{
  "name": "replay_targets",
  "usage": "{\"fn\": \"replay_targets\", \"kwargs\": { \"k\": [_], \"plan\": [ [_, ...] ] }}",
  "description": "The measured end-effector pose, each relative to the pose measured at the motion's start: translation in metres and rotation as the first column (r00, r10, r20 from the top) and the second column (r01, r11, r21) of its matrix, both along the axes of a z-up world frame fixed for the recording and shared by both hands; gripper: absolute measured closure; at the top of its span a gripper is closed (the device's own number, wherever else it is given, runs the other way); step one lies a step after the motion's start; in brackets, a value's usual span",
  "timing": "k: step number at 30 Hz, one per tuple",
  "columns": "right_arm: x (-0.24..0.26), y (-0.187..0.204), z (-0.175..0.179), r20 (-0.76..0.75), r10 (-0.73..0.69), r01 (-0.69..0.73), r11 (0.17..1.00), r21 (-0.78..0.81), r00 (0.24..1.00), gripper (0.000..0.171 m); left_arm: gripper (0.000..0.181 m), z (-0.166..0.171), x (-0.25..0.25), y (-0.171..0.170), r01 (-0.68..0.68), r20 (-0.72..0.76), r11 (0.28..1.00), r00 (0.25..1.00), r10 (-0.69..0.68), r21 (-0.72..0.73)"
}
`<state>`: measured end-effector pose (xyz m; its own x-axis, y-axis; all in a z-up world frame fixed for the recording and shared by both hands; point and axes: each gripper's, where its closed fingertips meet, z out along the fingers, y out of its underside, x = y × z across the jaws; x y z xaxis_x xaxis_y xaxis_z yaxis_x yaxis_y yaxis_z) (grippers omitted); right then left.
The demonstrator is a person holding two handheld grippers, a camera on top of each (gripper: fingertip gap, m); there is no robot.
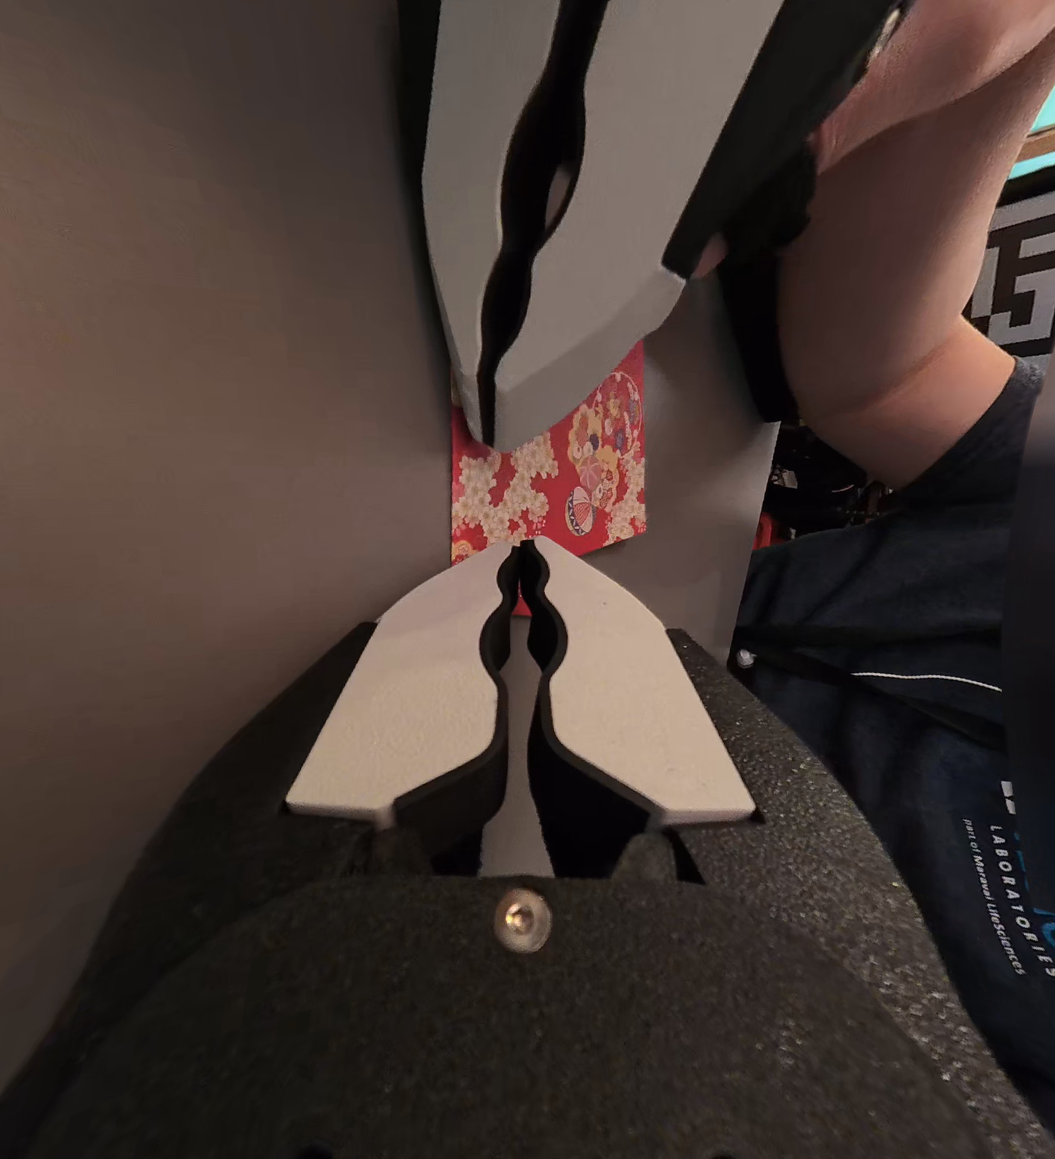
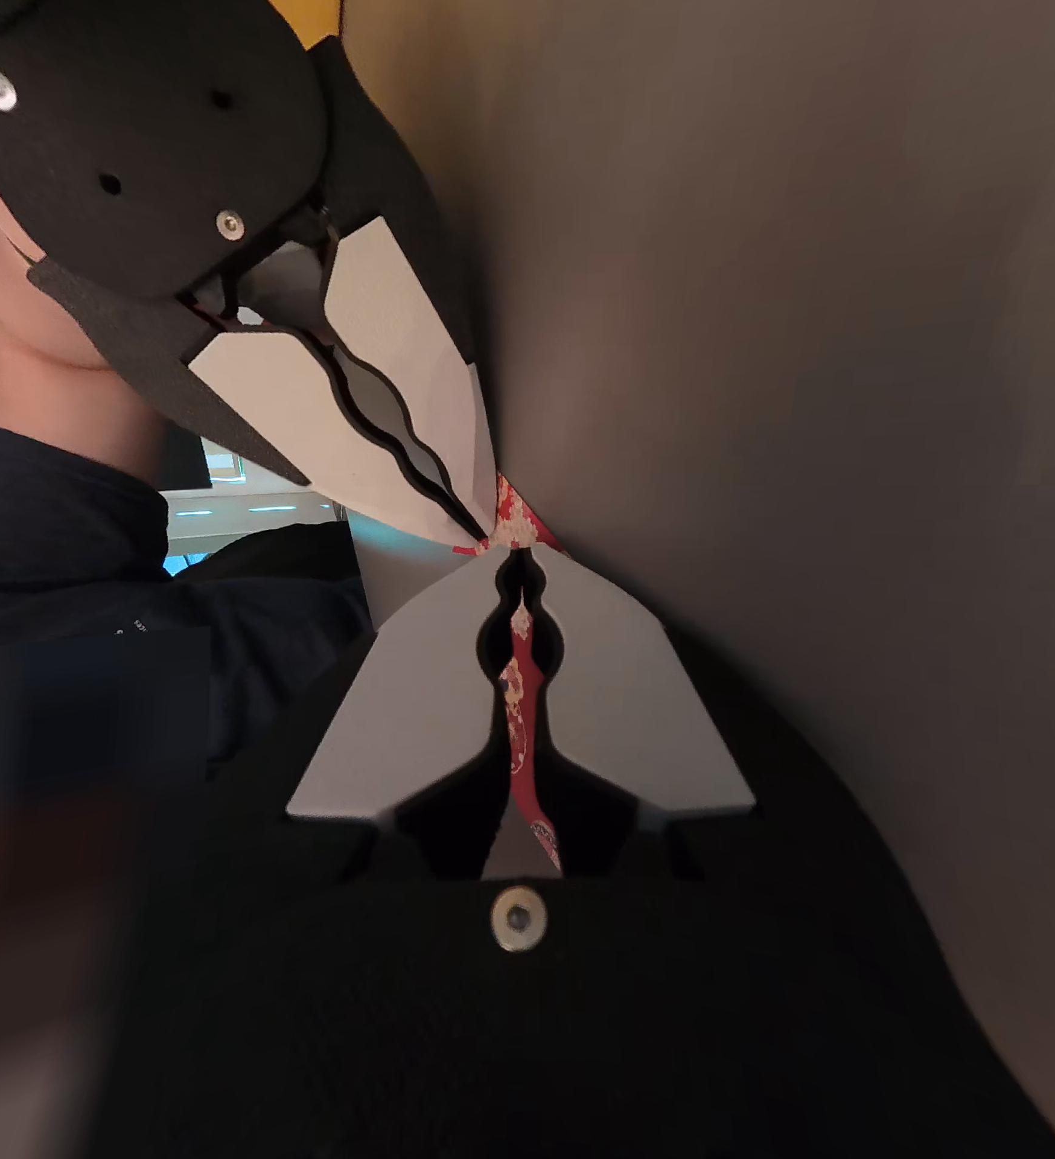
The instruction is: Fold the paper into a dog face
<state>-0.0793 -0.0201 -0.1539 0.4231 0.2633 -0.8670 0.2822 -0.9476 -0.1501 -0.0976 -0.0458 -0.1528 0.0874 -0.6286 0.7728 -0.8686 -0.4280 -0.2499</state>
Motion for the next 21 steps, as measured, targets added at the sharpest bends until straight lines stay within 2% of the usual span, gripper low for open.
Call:
{"fn": "replay_targets", "kwargs": {
  "k": [1,9,13,14,16,19,21],
  "plan": [
    [0.000,0.000,0.000,0.001,-0.005,0.005,1.000,-0.004,1.000,0.170,0.181,0.000,0.000,0.000,0.000,0.001,1.000,1.000,0.000,0.007],
    [0.007,0.012,-0.002,0.035,-0.092,0.092,0.996,0.018,0.995,0.170,0.181,-0.001,0.000,0.000,-0.005,0.011,0.999,1.000,0.005,0.037],
    [0.003,0.016,-0.002,0.120,-0.099,0.084,0.989,0.122,0.988,0.170,0.181,-0.001,0.000,0.000,-0.005,0.021,0.999,1.000,0.004,0.044],
    [-0.003,0.016,0.004,0.088,-0.100,0.087,0.987,0.134,0.991,0.170,0.181,-0.001,0.000,0.000,-0.006,0.022,0.999,1.000,0.005,0.044],
    [-0.014,0.010,0.015,0.033,-0.066,0.061,0.991,0.120,0.997,0.170,0.181,-0.001,0.000,0.000,-0.005,0.024,0.999,1.000,0.004,0.044],
    [-0.016,-0.005,-0.004,0.109,0.014,-0.021,0.998,0.059,0.994,0.170,0.181,0.000,0.001,0.000,-0.008,0.032,0.999,0.999,0.007,0.038],
    [-0.017,-0.005,-0.002,0.052,0.004,-0.006,1.000,0.027,0.999,0.170,0.181,0.000,0.001,0.000,-0.016,0.037,0.999,0.999,0.015,0.028]
  ]
}}
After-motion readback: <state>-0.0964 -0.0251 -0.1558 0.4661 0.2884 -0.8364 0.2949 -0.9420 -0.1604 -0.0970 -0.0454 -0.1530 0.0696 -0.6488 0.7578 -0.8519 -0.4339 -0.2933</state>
